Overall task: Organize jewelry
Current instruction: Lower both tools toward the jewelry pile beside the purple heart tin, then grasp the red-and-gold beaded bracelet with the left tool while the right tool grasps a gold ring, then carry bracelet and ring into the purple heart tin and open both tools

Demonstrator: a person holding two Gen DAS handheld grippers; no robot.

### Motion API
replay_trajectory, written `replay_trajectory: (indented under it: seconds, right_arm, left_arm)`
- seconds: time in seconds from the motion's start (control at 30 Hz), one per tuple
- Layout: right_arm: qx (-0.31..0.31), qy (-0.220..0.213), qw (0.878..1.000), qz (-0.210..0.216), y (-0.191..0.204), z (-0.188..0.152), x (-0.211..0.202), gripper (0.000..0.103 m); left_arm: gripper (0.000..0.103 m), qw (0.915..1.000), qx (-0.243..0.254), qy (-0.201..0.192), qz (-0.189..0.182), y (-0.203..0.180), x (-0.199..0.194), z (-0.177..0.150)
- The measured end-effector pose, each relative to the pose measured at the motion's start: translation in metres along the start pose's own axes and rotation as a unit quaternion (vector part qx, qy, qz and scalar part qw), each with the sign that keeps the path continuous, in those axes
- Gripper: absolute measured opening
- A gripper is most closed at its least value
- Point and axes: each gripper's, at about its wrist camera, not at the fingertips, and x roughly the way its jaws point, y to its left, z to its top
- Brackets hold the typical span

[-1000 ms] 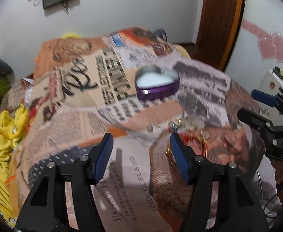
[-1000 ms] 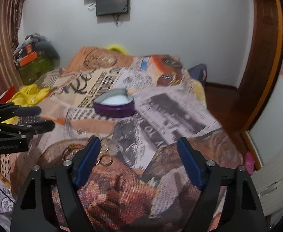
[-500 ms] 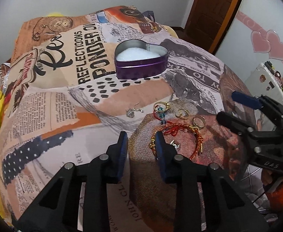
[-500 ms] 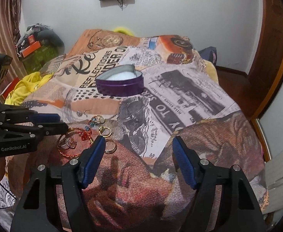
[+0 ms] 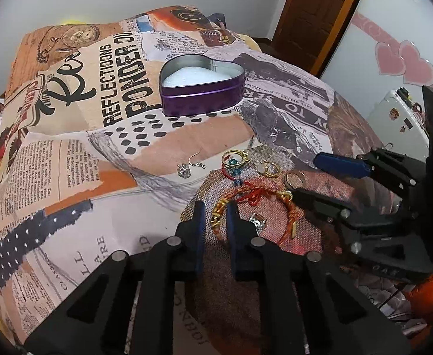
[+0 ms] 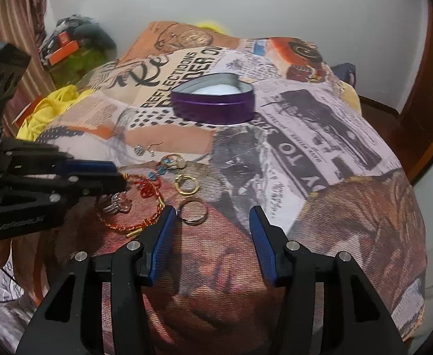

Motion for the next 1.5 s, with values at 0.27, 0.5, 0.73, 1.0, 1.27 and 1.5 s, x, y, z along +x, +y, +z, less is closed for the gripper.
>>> replay_trajectory:
  seconds: [0.27, 0.5, 0.73, 1.0, 1.27, 1.5]
  right_arm:
    - [-0.004, 0.001, 1.0, 0.008, 0.002, 0.003, 0.006, 0.028]
    - [0.004, -0.006, 1.0, 0.01, 0.003, 0.003, 0.002, 0.02]
    - [0.009, -0.022, 1.0, 0.005, 0.002, 0.009, -0.012, 0.02]
    - [0.024, -0.062, 0.998, -0.005, -0.003, 0.027, -0.035, 0.02]
    - [0.023, -0.108, 0.994, -0.024, -0.004, 0.051, -0.052, 0.02]
    - [0.03, -0.136, 0.99, -0.033, -0.011, 0.068, -0.057, 0.02]
  left_arm:
    - [0.005, 0.9998, -0.014, -0.011, -0.006, 0.006, -0.003, 0.0]
    - [0.005, 0.9993, -0.022, -0.031, -0.004, 0.008, -0.016, 0.001]
    - [0.005, 0.9976, -0.025, -0.063, 0.009, 0.008, -0.037, 0.01]
    - [0.005, 0.9932, -0.022, -0.11, 0.03, 0.008, -0.062, 0.027]
    - [0.005, 0.9871, -0.022, -0.154, 0.039, 0.008, -0.082, 0.049]
    - [0.005, 0.9824, -0.021, -0.179, 0.049, 0.012, -0.086, 0.07]
